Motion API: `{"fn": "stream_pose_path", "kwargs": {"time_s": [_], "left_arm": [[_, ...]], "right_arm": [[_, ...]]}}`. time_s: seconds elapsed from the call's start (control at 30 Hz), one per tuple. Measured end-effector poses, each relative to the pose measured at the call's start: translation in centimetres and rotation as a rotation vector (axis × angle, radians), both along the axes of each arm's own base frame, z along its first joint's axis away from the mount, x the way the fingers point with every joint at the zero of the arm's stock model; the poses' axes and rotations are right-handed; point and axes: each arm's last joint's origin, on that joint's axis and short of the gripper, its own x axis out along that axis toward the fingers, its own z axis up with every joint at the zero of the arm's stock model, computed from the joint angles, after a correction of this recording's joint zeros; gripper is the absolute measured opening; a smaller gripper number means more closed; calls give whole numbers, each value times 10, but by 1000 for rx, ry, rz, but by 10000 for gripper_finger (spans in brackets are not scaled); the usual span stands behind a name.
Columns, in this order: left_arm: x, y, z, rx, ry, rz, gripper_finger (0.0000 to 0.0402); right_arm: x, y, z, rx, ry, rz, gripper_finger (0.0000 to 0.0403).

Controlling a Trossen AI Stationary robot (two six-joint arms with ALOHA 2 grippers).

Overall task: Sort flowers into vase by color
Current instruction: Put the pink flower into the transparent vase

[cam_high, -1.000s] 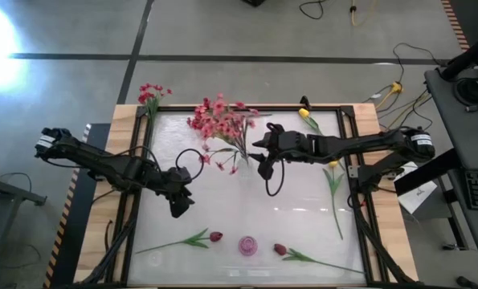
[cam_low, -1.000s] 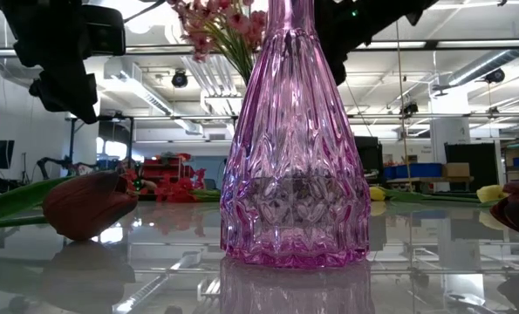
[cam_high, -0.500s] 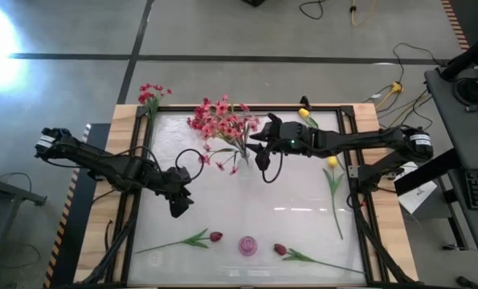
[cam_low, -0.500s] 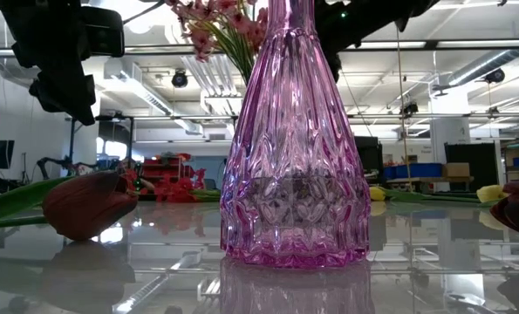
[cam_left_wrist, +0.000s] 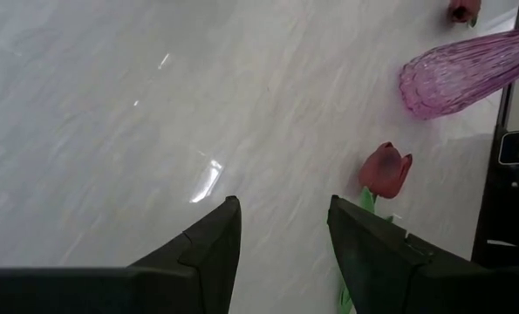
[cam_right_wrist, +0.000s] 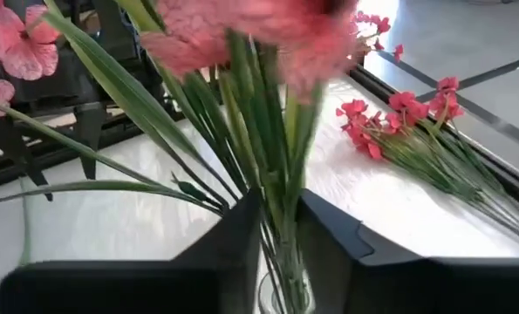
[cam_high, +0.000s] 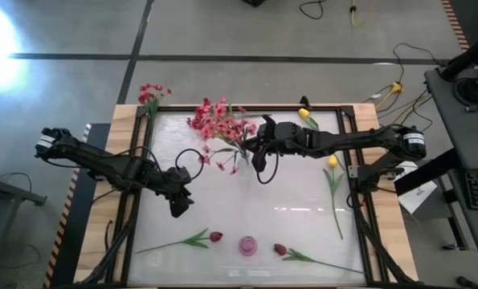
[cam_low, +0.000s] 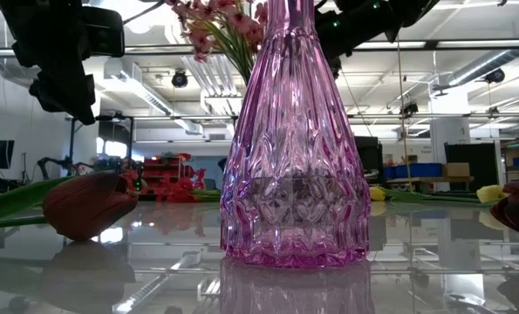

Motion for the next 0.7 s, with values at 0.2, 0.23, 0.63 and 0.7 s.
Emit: {"fn": "stream_pose_path", "kwargs": {"time_s": [0.2,0.23,0.63,0.7], "left_arm": [[0,0,0,-1,1,2,162],[0,0,0,-2,1,4,162],[-1,0,0,7,7,-6,162],[-2,1,1,7,6,-7,162]], "right_arm": [[3,6,-7,-96,47,53,13],[4,7,-9,-102,54,60,13],[9,12,-21,-115,97,89,15],[8,14,-19,-144,105,108,27]]}}
